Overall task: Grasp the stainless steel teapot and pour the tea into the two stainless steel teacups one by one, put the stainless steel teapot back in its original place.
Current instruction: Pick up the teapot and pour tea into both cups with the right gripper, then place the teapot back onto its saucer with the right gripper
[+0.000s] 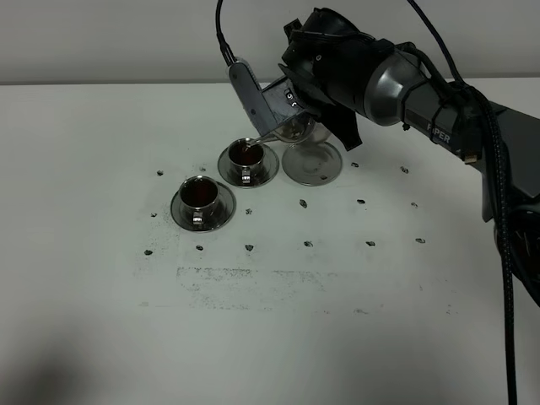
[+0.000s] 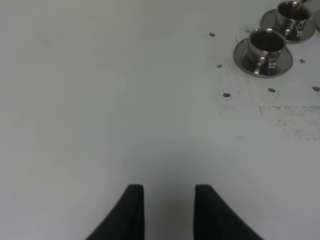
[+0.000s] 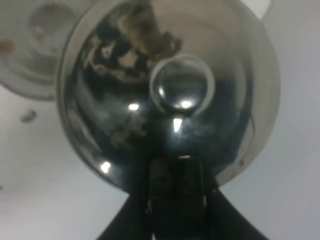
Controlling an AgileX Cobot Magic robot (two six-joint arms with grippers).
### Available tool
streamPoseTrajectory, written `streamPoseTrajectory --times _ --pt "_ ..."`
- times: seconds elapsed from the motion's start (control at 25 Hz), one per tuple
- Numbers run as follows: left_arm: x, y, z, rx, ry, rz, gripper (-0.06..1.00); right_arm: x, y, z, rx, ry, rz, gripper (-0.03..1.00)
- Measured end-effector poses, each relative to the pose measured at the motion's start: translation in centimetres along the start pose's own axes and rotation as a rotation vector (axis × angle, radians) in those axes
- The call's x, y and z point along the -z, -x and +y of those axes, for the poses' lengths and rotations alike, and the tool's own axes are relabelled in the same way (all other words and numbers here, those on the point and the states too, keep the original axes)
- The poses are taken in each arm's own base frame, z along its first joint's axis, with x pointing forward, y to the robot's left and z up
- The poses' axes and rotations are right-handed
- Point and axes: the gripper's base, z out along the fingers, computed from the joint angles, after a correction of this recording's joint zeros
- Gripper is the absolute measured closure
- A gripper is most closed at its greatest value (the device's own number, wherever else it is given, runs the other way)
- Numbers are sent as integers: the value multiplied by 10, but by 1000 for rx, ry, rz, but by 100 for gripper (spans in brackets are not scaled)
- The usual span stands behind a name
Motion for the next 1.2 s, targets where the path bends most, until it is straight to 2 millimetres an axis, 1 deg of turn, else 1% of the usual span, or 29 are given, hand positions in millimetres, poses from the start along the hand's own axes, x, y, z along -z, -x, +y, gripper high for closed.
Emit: streamPoseTrajectory --times 0.52,0.6,0.68,0.8,0.96,1.12,1.2 --pt "0 0 0 0 0 0 70 -5 -6 5 -201 74 -73 74" --pt "0 0 0 0 0 0 70 2 -9 4 -244 84 -85 74" --pt "0 0 0 0 0 0 70 15 -14 1 -310 86 -106 74" --pt "0 0 0 0 0 0 70 39 -18 -3 -470 91 -170 74" --pt "0 0 0 0 0 0 70 65 -19 3 -805 154 -276 74" --pt "0 0 0 0 0 0 70 70 -14 24 -1127 300 -294 74" --pt "0 0 0 0 0 0 70 67 -11 34 -1230 348 -282 74"
